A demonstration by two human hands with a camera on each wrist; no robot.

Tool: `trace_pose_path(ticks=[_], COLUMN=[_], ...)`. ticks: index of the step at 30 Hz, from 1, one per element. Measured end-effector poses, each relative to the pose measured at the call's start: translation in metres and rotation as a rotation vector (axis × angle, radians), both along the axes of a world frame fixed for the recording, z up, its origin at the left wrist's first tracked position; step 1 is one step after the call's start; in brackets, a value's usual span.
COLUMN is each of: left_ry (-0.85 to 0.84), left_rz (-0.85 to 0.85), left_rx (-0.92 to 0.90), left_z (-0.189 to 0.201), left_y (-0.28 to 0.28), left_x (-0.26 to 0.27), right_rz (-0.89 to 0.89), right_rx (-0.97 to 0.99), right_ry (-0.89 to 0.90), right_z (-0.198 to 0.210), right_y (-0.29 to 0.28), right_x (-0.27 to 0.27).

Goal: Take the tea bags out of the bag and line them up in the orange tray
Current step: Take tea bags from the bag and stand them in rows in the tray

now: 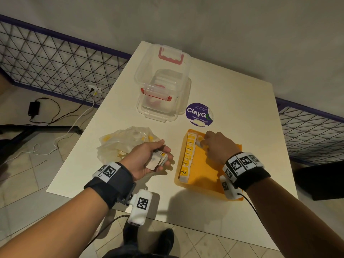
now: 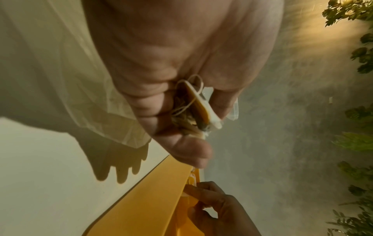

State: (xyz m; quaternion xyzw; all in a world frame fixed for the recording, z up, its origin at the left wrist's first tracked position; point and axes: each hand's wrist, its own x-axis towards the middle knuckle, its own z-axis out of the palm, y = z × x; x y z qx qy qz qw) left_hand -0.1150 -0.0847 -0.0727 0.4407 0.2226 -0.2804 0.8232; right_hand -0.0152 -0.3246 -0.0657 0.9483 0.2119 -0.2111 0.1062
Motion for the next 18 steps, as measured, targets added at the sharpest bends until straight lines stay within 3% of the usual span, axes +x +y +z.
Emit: trace_pose_path(ticks=[13,18], left_ry=[0.013,0.014], left_rz=[-0.002,-0.001], left_rx=[0.005,-0.002], left_z=[-0.002,-0.002], left_y=[0.000,0.000], left_x=[0.001,0.000], right_rz=[0.097,0.040], right_rx=[-0.039,-0.031], right_ry=[-0.118,-0.184], right_z=[-0.006,-0.003], right_y=[-0.009,-0.006], right_x=[-0.013,-0.010])
